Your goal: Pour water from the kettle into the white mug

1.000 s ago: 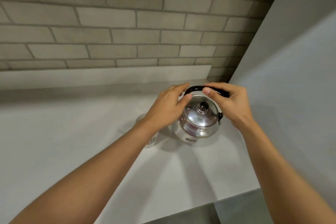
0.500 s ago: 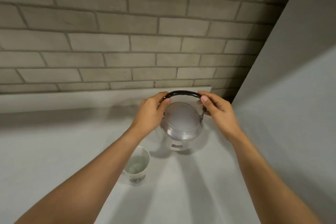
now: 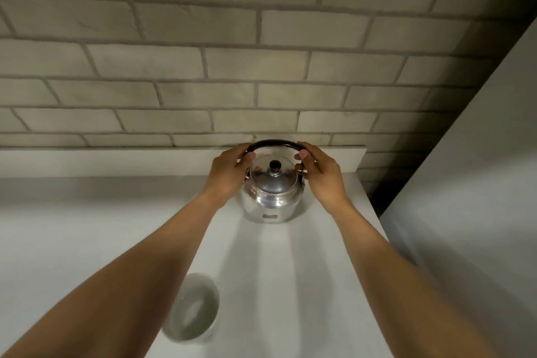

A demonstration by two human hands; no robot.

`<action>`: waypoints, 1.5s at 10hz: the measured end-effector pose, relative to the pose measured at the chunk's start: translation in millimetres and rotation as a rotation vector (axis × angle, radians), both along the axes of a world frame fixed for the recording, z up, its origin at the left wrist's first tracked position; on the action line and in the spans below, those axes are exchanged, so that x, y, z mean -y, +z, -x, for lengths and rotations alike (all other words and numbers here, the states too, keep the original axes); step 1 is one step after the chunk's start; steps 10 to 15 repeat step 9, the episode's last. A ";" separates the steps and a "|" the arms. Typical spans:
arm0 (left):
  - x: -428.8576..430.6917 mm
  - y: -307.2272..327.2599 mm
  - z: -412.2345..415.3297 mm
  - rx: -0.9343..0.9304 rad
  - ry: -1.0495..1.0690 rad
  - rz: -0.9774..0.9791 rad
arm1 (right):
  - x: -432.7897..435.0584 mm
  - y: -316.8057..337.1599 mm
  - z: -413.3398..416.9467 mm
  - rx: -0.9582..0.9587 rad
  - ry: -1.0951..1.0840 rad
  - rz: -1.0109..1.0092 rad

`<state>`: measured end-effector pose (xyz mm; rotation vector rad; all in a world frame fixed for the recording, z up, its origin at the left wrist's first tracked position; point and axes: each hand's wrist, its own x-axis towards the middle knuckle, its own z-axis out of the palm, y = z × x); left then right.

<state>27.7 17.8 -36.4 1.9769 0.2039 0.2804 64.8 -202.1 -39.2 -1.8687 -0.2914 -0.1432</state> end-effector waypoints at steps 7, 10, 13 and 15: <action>-8.9 -24.2 -20.8 -0.125 -0.074 0.009 | -6.0 -27.1 -27.0 -0.149 0.047 0.084; 1.3 12.1 -0.2 0.065 -0.046 -0.277 | 10.0 -7.7 11.7 0.023 -0.103 0.218; 1.3 12.1 -0.2 0.065 -0.046 -0.277 | 10.0 -7.7 11.7 0.023 -0.103 0.218; 1.3 12.1 -0.2 0.065 -0.046 -0.277 | 10.0 -7.7 11.7 0.023 -0.103 0.218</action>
